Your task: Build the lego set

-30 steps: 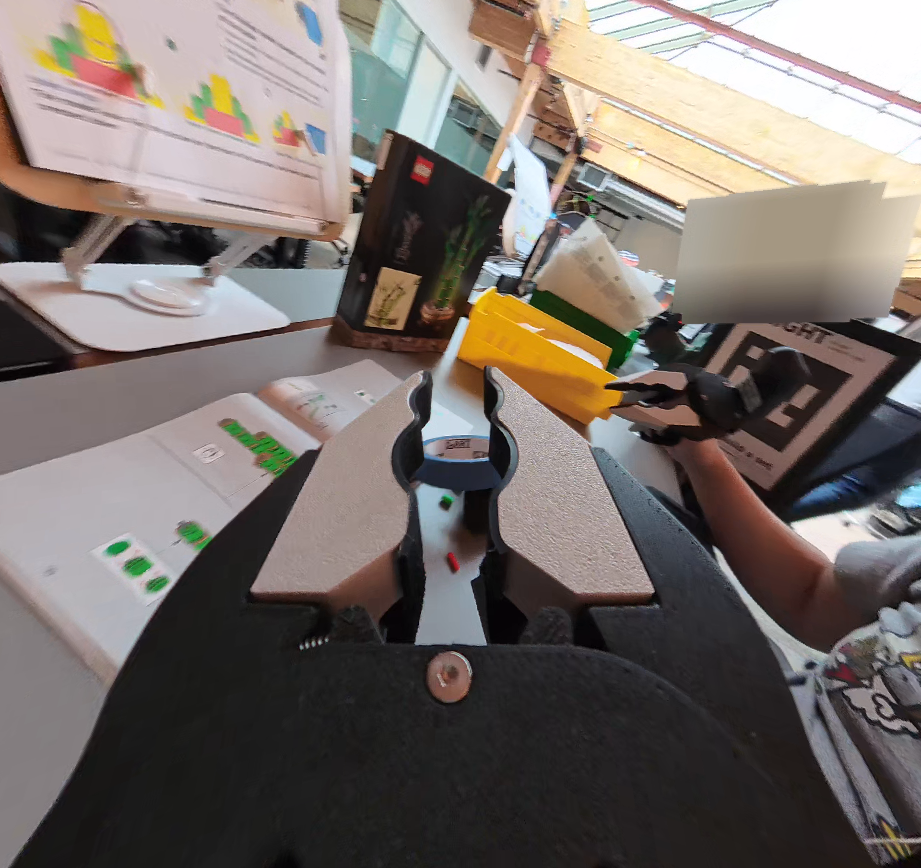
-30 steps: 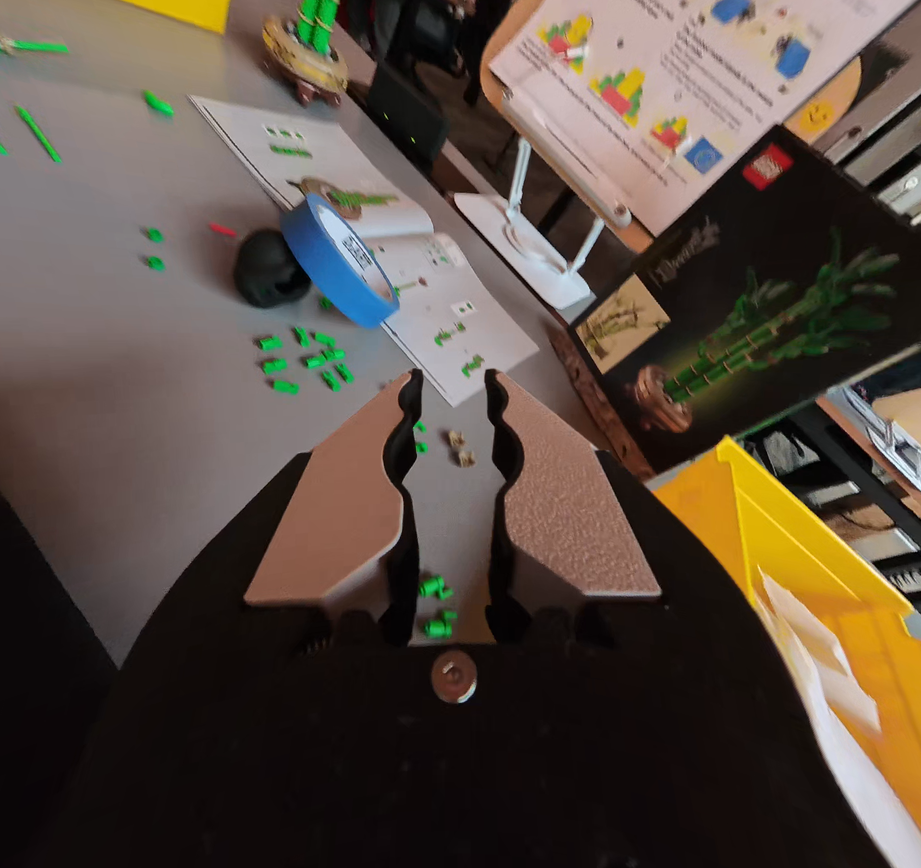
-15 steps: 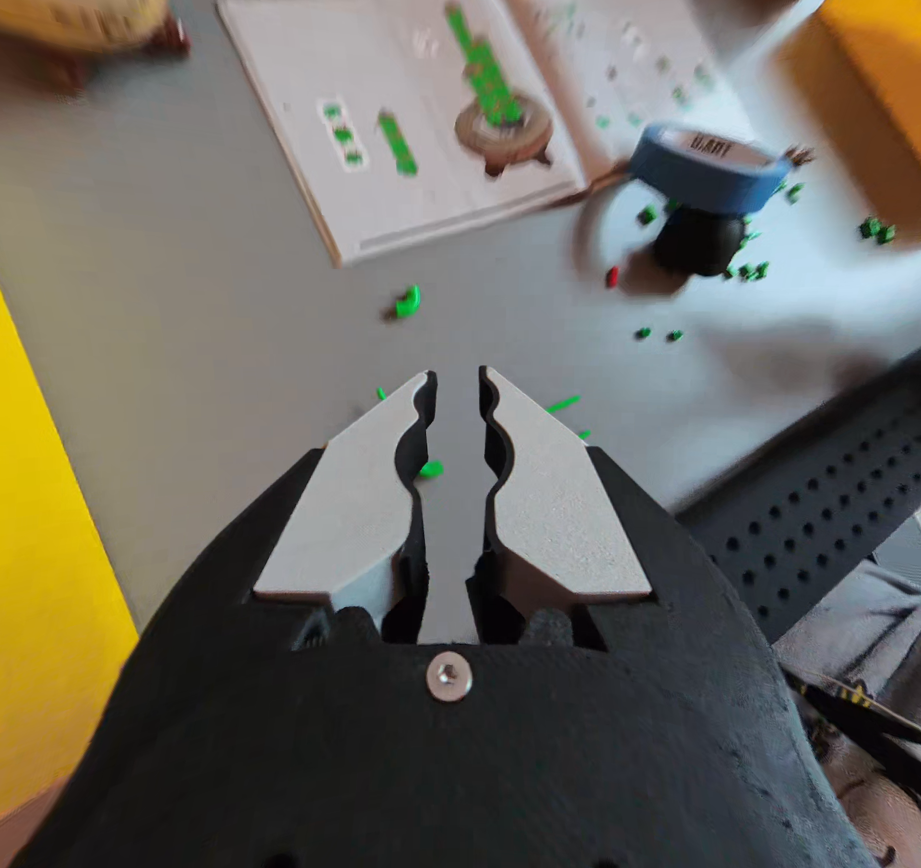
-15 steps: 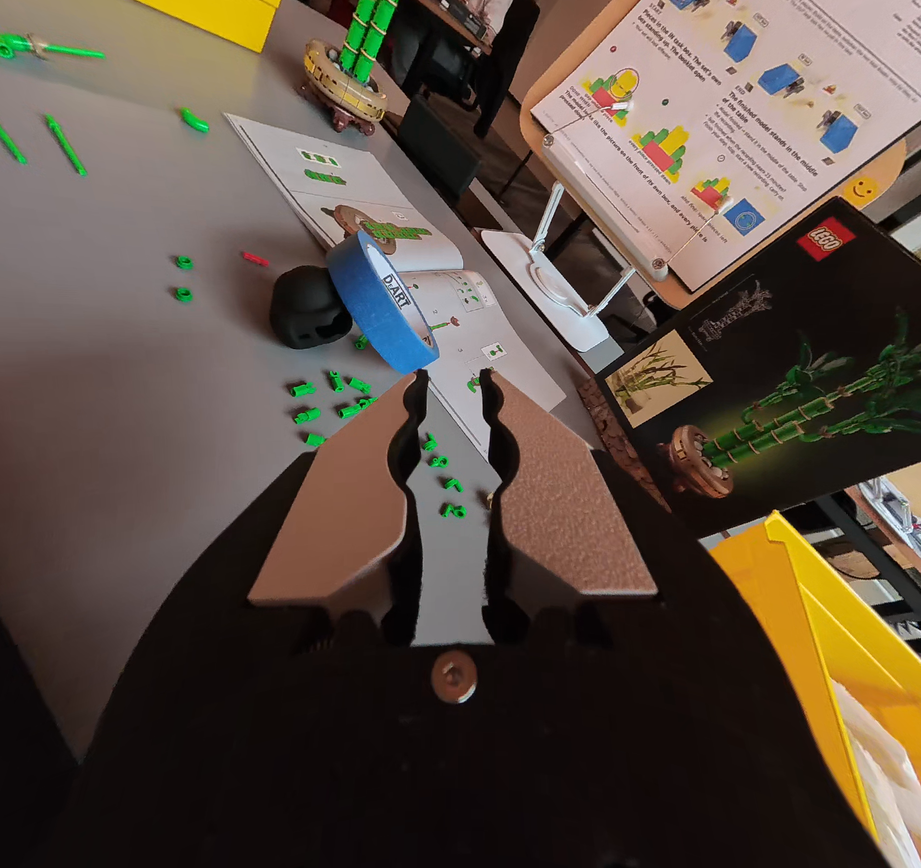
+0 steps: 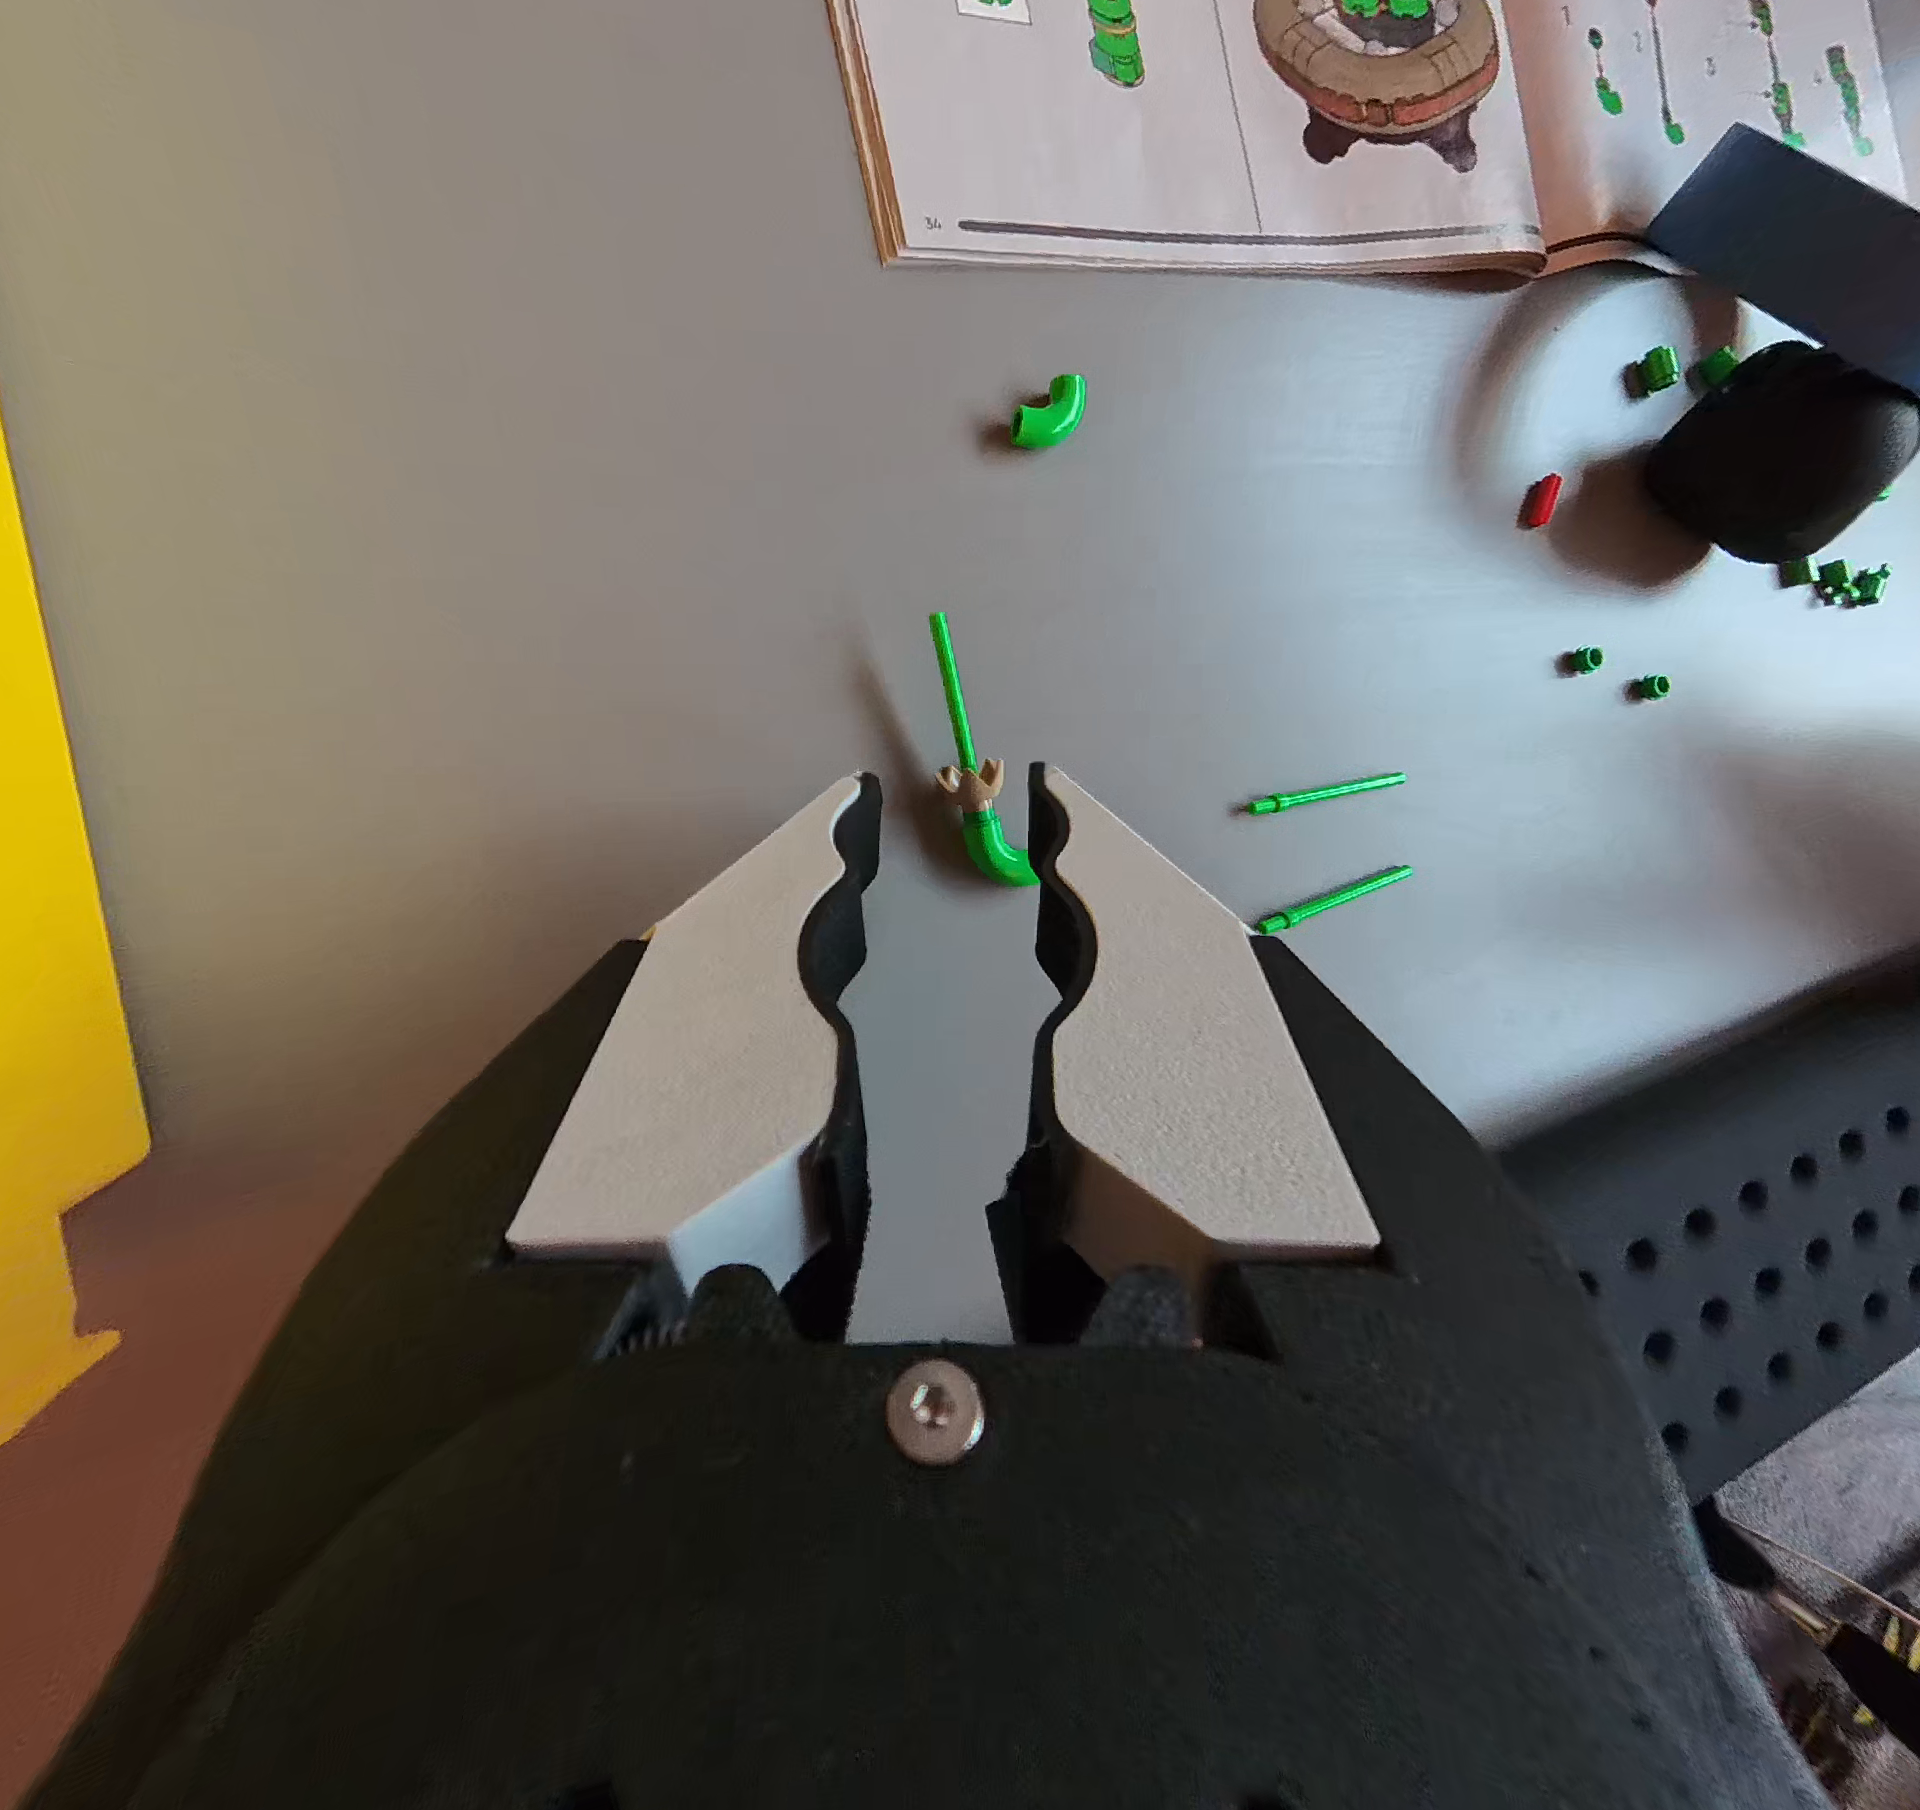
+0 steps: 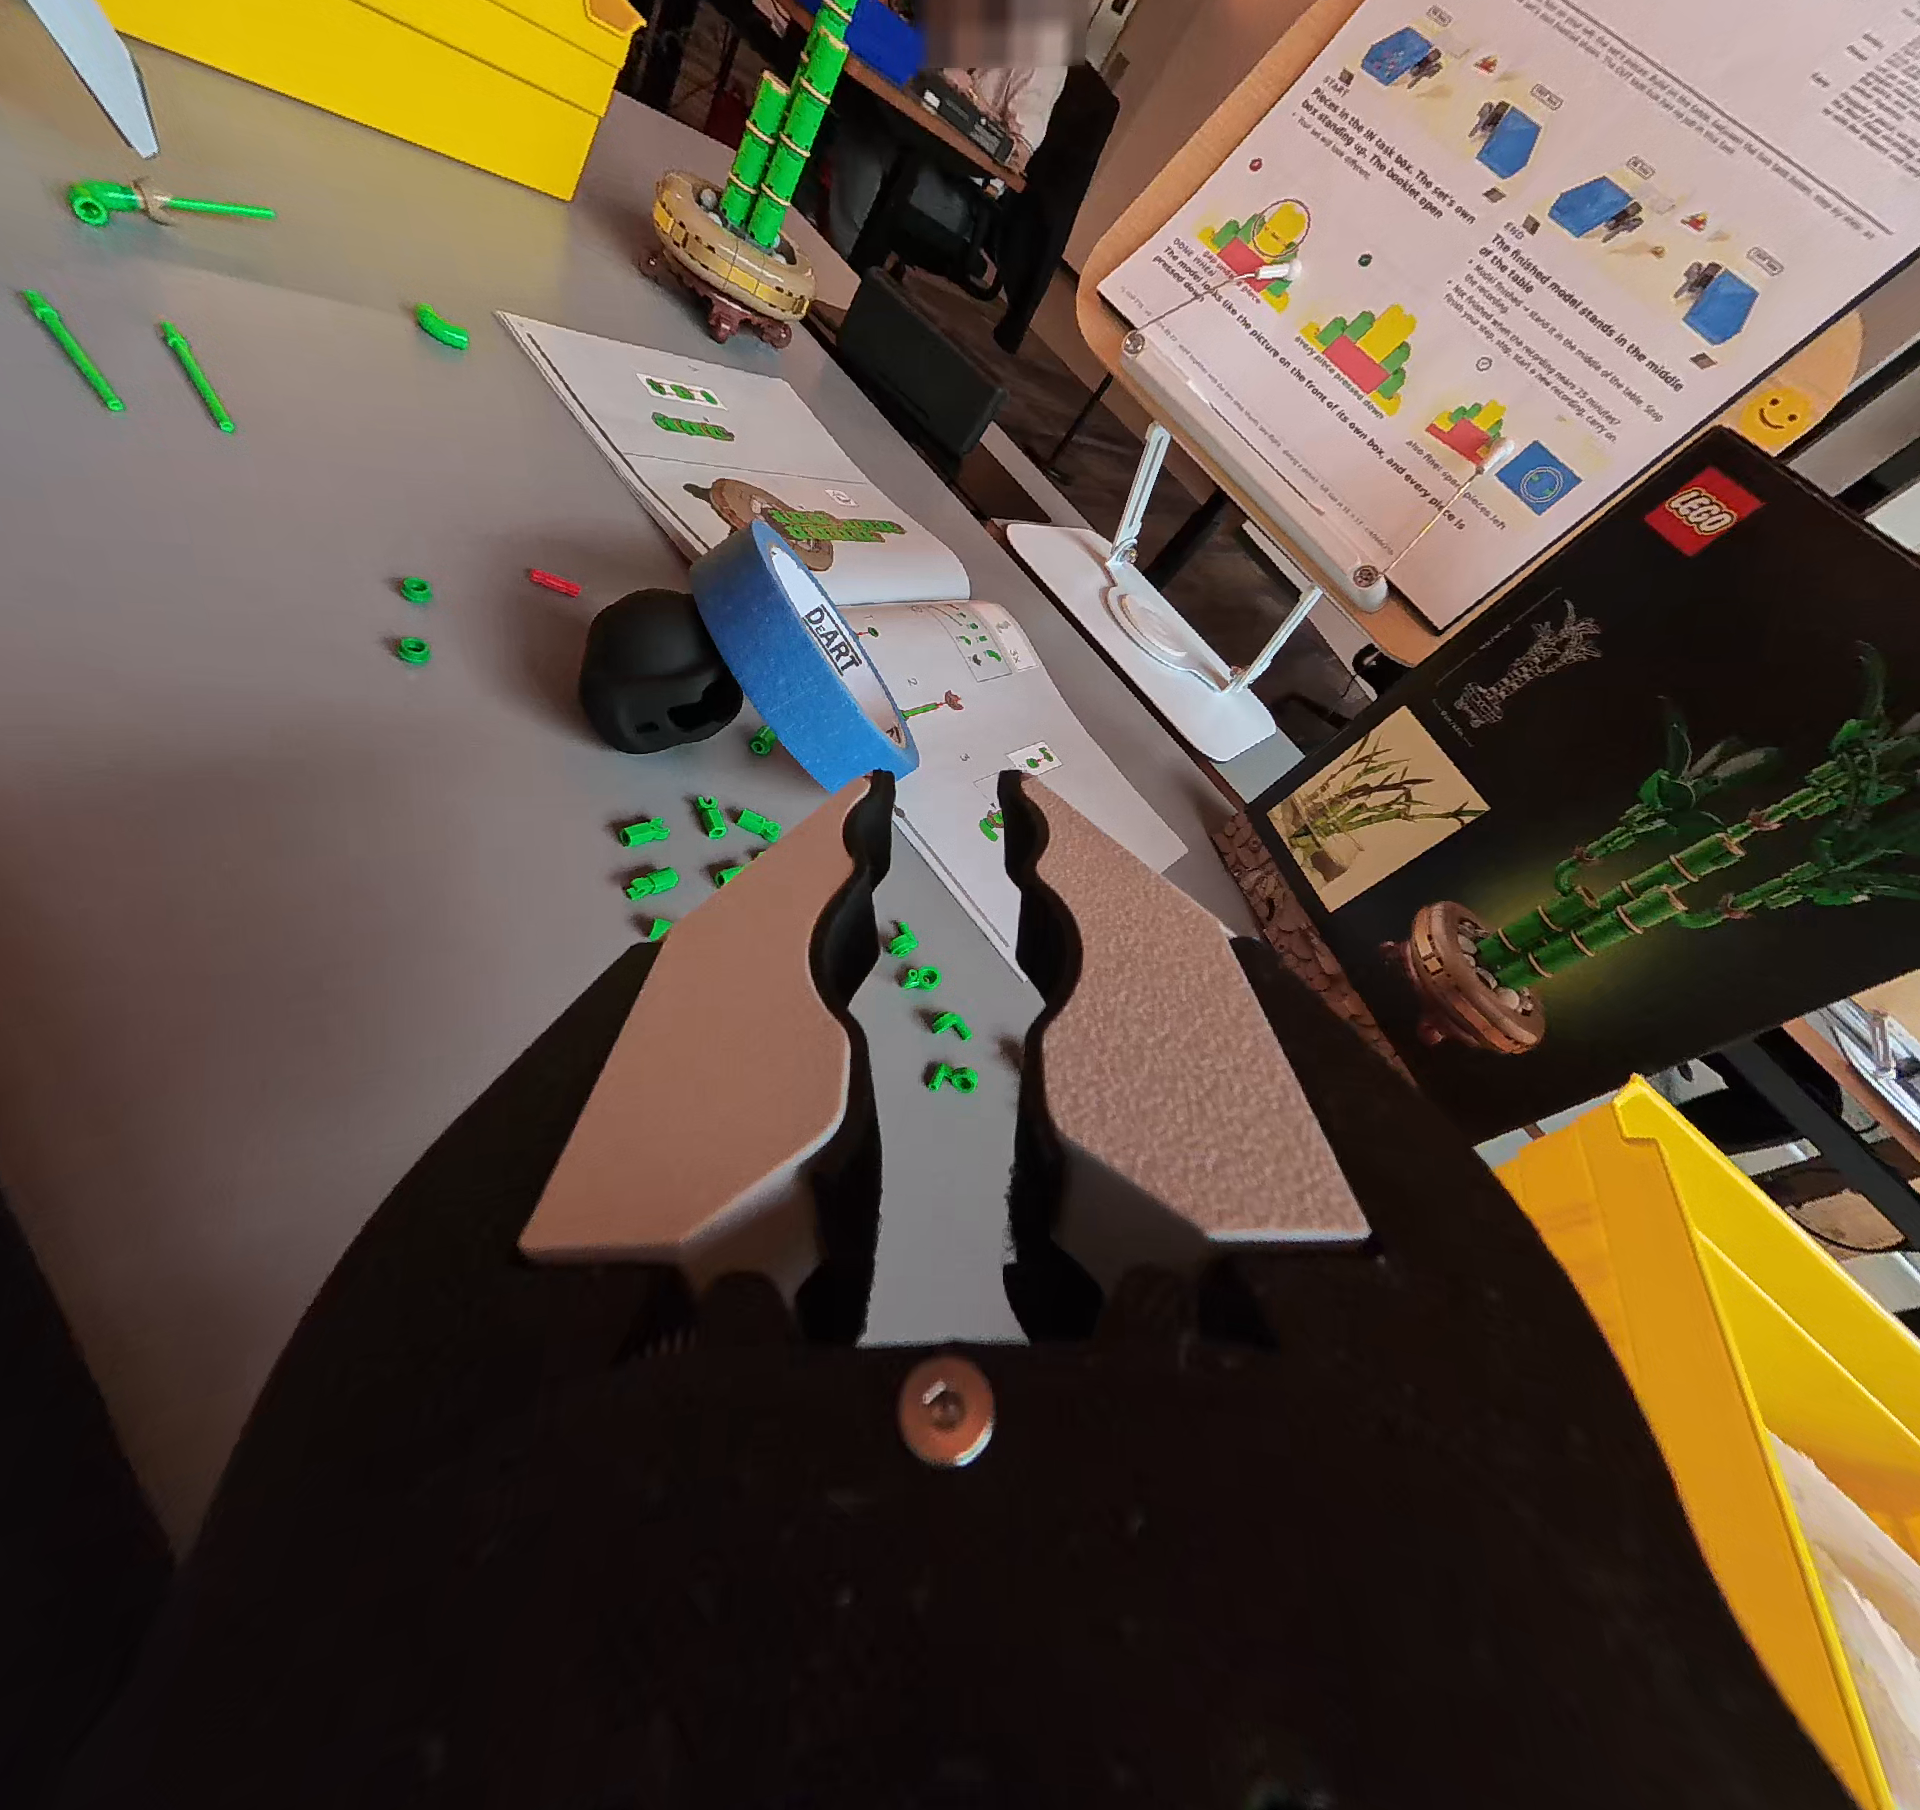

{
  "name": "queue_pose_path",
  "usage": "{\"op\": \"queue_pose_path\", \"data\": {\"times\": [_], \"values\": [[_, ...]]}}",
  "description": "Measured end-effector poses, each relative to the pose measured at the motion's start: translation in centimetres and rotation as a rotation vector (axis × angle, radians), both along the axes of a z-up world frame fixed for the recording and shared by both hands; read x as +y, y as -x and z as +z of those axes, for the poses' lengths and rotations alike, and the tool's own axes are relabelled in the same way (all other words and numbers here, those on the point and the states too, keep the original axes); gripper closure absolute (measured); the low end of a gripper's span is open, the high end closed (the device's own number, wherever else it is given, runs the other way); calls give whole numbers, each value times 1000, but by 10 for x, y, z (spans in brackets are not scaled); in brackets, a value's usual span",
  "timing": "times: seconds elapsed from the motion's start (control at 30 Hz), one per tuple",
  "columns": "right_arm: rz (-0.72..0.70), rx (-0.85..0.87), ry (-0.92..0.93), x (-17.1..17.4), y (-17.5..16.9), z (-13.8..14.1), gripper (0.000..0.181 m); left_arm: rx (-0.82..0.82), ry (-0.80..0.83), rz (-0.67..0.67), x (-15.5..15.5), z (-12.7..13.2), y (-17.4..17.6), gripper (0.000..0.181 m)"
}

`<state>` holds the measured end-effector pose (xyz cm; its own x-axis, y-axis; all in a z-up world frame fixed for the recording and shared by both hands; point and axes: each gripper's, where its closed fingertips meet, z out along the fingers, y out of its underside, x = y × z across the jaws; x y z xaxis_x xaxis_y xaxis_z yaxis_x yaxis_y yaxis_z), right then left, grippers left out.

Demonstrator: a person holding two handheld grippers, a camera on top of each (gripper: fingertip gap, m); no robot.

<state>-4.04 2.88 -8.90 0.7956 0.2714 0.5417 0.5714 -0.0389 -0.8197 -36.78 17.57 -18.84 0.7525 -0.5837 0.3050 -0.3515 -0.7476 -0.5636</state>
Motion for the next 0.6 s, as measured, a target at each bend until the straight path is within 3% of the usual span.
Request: {"op": "queue_pose_path", "data": {"times": [0.6], "values": [[-1, -1, 11, -3, -6, -4, 164, 208, -57, -36, -4, -13, 7, 158]]}}
